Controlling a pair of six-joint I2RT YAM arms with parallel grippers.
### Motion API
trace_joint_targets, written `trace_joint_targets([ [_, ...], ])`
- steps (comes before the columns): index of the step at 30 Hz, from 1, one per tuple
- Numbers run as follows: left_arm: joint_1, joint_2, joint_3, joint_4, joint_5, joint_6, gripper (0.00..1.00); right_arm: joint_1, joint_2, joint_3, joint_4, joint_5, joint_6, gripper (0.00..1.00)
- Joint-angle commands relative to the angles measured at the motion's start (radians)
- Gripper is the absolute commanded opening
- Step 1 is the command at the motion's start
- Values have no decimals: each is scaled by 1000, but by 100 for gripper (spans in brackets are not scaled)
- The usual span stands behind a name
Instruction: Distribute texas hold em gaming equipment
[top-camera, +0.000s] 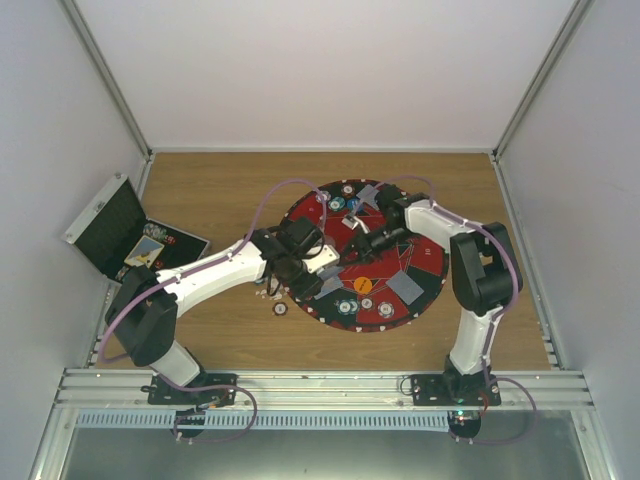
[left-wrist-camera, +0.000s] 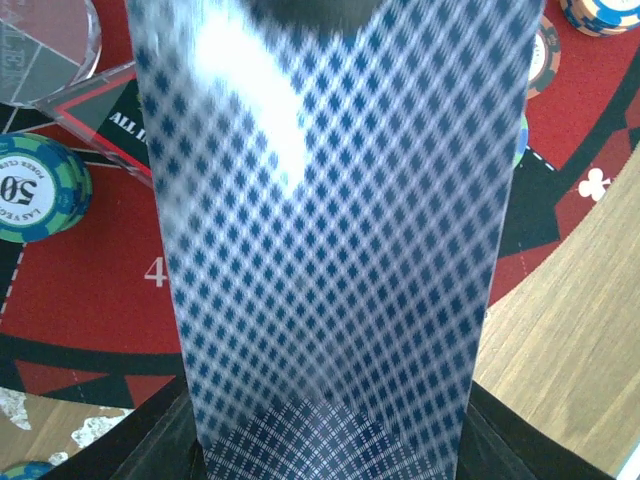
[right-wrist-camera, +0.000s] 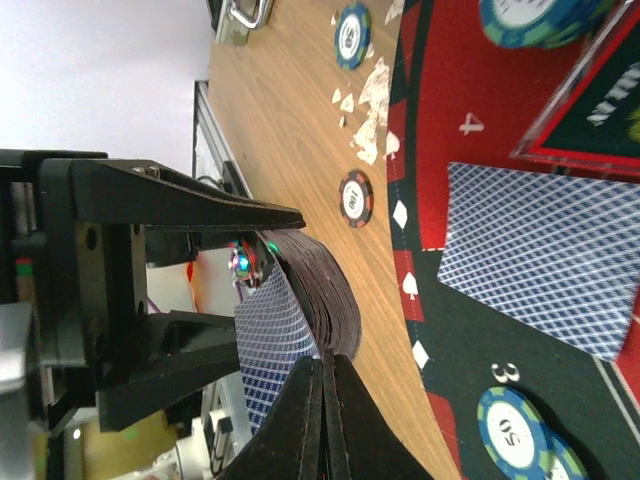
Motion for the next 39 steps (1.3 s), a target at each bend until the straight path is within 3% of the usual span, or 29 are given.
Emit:
trace_joint_targets([
  [1,-4,-9,-2,29,-15,13,53,-66,-61,-11,24,10,29,1],
  [12,32,-24,-17,22,-54,-4,53,-246,-192,-138,278,56,276,1],
  [15,46,-38,-23,20,-61,-11,52,-305,-230,-177,385,122,390,1],
  [18,60,-56,-37,22,-58,-21,52,-355,-253,-202,469,305,556,0],
  [20,66,-62,-44,24,-53,-30,52,-355,-266,-206,531,448,655,1],
  [27,76,-77,-54,43,-50,-37,52,-355,-257,-241,839,719,960,1],
  [39,95,-102,-87,72,-54,-47,52,-306,-30,-110,979,740,1065,0],
])
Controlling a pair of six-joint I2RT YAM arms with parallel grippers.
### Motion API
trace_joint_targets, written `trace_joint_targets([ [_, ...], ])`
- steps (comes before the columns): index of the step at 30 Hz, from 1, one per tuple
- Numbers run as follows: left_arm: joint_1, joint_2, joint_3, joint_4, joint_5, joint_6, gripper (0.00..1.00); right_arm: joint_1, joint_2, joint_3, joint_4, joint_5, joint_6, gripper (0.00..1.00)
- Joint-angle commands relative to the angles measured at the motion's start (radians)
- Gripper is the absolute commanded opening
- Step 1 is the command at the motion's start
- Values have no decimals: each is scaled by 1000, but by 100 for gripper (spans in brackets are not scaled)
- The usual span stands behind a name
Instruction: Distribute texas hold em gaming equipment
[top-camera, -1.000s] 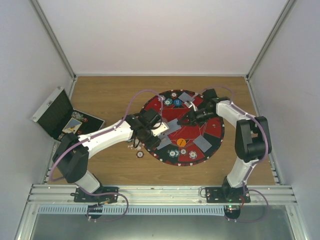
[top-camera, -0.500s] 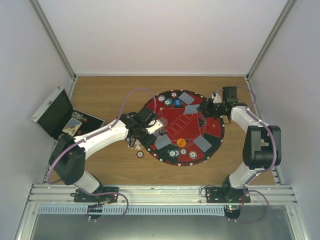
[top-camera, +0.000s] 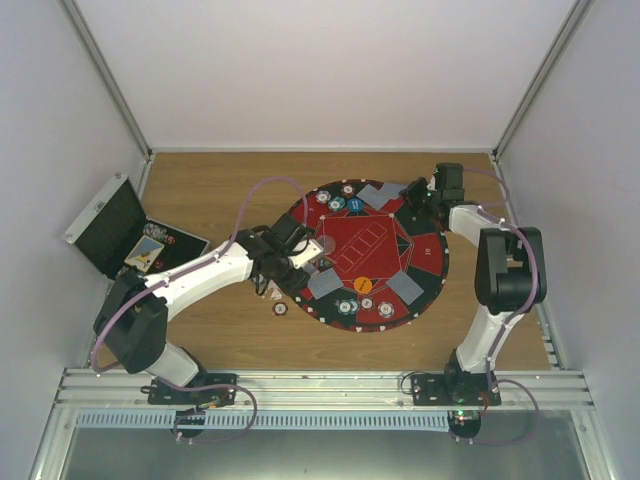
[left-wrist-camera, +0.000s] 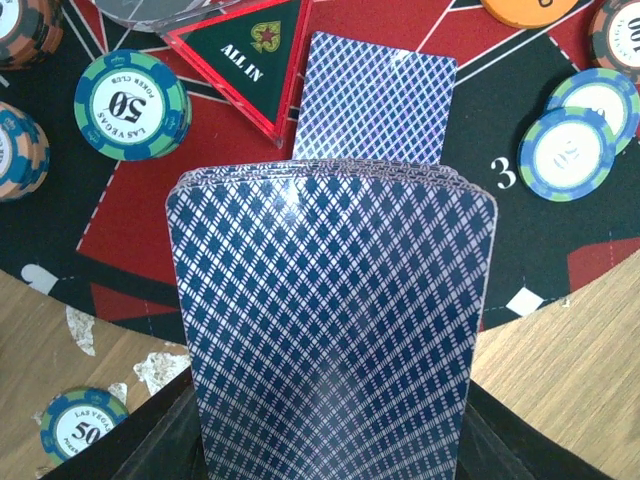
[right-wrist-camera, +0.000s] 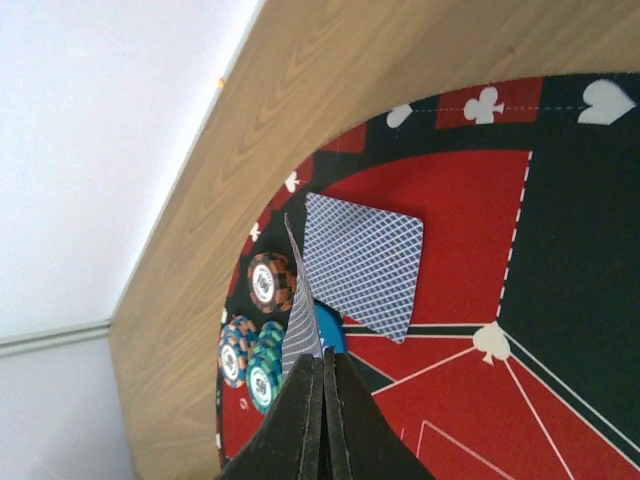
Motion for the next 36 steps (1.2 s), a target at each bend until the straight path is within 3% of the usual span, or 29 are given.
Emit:
trace_joint_targets([
  [1,13,-46,-18,52,-5,-17,52,34,79,45,75,37,37,1],
  [22,25,-62,-25,41,-9,-18,52,55,254,129,48,80,-6,2],
  [31,26,-70,-24,34,-14,-17,52,55,230,136,11,120,-37,21],
  [36,26,-72,-22,32,-23,-17,52,40,166,104,-29,183,-40,54],
])
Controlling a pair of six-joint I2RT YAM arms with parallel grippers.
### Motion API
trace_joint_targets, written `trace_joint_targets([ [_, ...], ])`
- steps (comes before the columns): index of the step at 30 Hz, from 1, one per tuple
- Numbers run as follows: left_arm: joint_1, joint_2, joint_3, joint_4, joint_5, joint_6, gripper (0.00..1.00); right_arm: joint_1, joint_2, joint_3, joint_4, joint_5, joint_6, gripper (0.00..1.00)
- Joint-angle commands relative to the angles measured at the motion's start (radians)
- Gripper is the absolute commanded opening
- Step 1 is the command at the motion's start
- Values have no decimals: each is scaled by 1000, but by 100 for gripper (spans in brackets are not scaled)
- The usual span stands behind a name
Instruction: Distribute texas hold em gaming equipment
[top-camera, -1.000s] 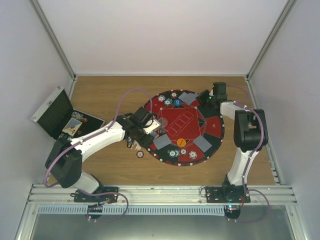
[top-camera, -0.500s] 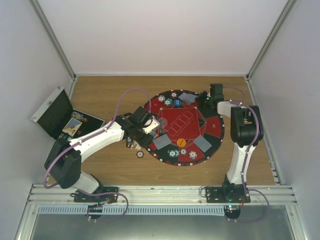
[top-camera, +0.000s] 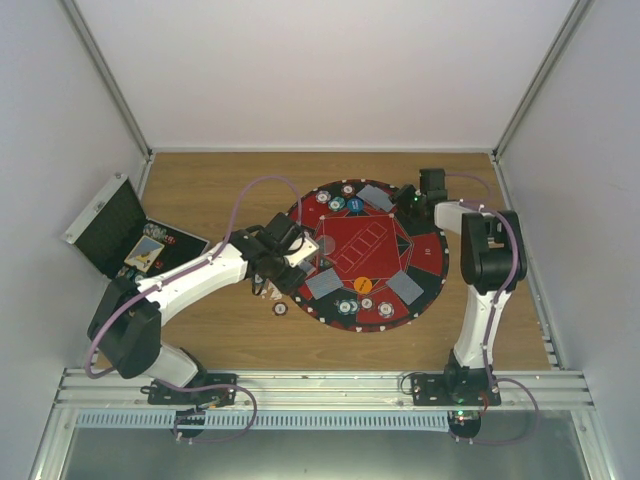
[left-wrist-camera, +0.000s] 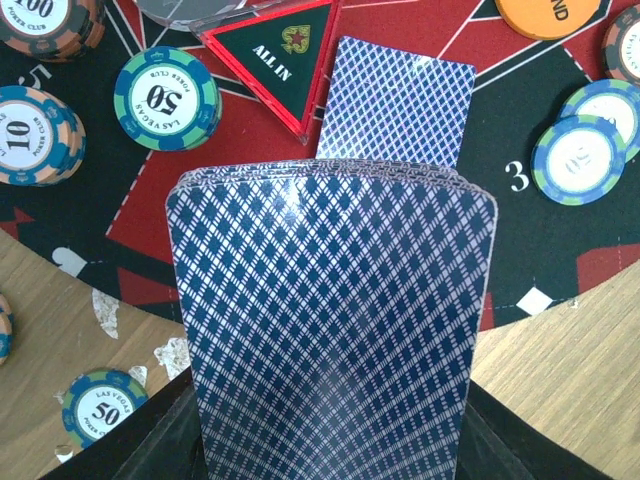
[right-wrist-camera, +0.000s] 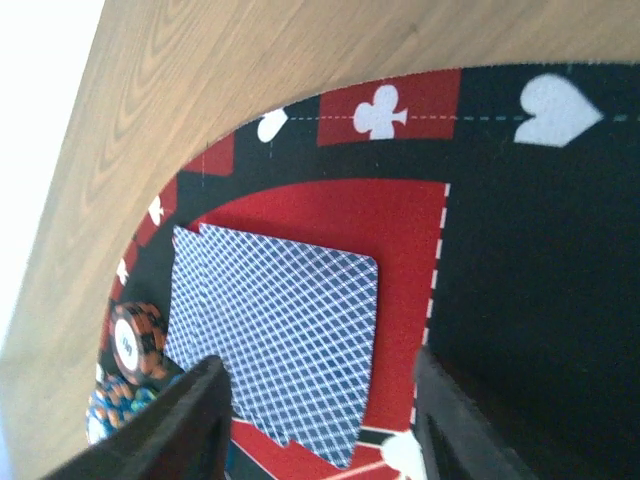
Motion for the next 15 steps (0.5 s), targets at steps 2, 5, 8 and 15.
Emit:
trace_joint_targets([
  [2,6,-35,3,27,-16,4,52,-18,-113,-28,-41,93,-38,63],
  [5,6,-33,15,25,-15,10,52,-34,-178,-31,-88,116,-110,72],
  [8,4,-25,33,26,-2,21,52,-42,-249,-14,-153,87,-251,79],
  [15,-18,14,68,39,36,36,52,-26,-351,32,-459,-267,-619,85],
])
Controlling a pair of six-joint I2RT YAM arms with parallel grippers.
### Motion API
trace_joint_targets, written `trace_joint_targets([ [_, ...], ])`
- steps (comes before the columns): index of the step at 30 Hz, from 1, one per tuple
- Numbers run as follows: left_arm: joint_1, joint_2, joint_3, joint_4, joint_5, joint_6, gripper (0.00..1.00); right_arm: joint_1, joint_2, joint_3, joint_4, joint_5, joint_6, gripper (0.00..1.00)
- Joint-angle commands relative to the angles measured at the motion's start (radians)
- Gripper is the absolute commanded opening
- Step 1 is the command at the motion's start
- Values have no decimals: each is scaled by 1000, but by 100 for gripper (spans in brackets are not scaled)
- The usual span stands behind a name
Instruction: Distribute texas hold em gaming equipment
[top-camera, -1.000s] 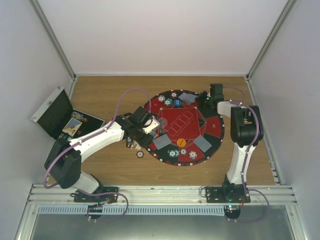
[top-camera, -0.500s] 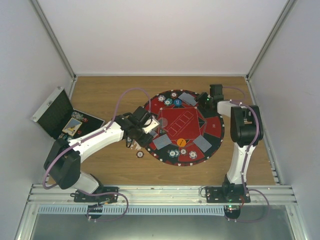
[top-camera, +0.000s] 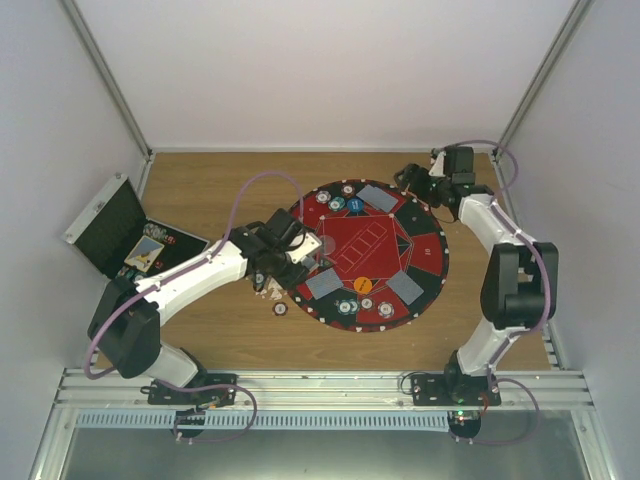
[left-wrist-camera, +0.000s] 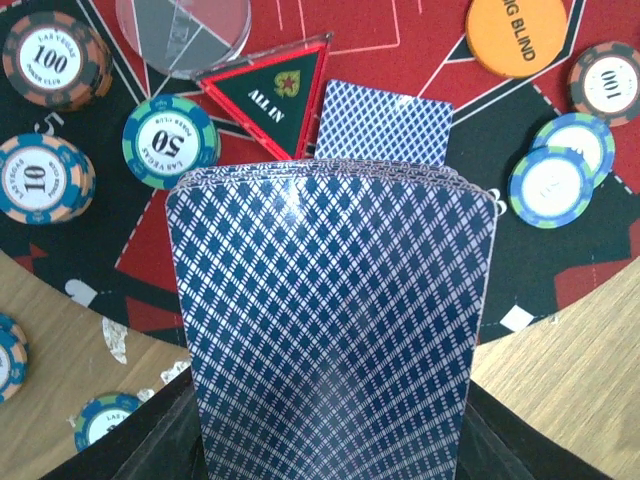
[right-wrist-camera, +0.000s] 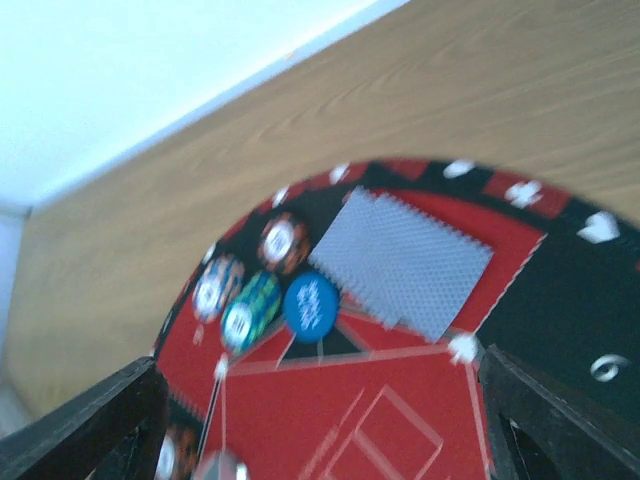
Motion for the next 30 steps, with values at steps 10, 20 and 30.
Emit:
trace_joint_targets([
  [10,-77,63,52,42,35,41,52,279,42,33,-611,-623,-448,86],
  [20,-84,59,44,38,43,43,54,375,125,40,-667,-691,-536,84],
  [30,-85,63,47,44,47,43,54,406,199,80,-694,-699,-565,78],
])
